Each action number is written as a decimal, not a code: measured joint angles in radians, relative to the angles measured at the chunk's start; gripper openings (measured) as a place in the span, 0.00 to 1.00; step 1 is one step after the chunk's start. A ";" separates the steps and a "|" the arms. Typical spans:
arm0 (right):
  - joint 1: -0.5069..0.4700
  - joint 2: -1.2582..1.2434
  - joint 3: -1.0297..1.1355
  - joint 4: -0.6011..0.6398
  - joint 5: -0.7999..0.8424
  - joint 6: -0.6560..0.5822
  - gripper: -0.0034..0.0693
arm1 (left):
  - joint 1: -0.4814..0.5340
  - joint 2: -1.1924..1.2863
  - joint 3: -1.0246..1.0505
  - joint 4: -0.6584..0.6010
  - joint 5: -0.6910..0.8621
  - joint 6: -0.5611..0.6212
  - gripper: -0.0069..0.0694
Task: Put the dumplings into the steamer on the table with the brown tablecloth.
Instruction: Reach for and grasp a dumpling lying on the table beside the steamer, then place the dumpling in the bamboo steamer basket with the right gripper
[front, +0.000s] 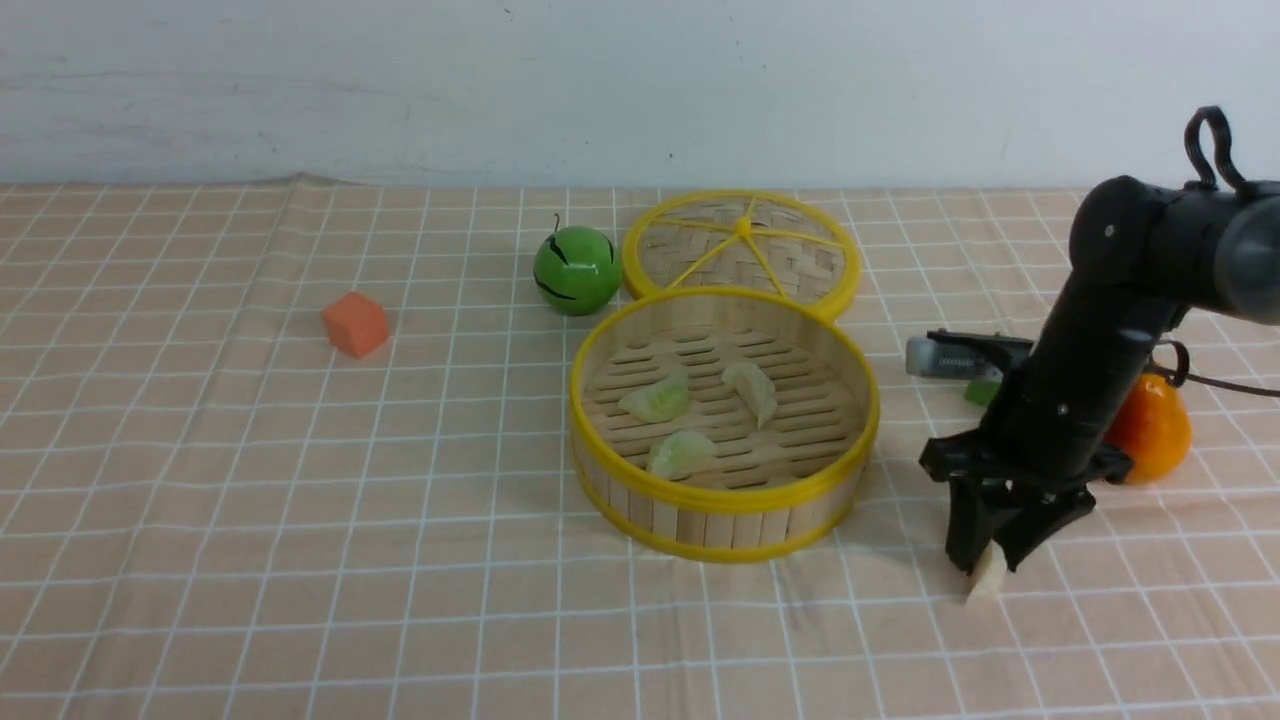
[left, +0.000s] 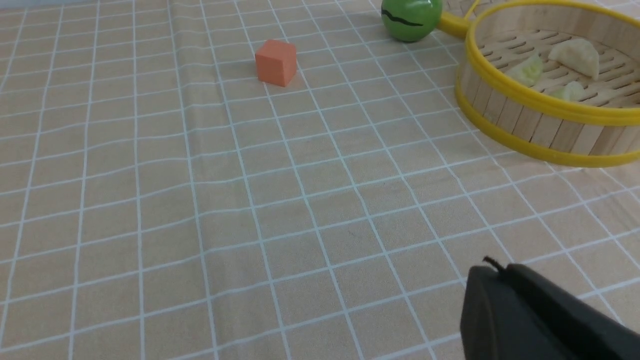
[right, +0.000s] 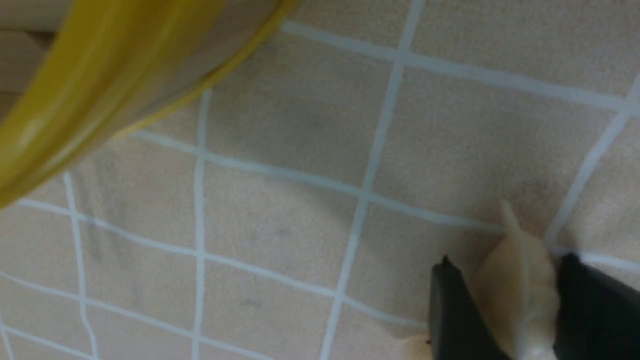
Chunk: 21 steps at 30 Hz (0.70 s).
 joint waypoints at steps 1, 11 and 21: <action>0.000 0.000 -0.001 0.000 -0.001 -0.006 0.31 | 0.000 0.000 0.000 0.000 0.000 0.000 0.09; 0.068 -0.132 -0.164 0.035 0.002 -0.043 0.28 | 0.000 0.000 0.000 0.000 0.000 0.000 0.10; 0.301 -0.067 -0.236 0.058 -0.245 -0.248 0.28 | 0.000 0.000 0.000 0.001 0.000 0.000 0.11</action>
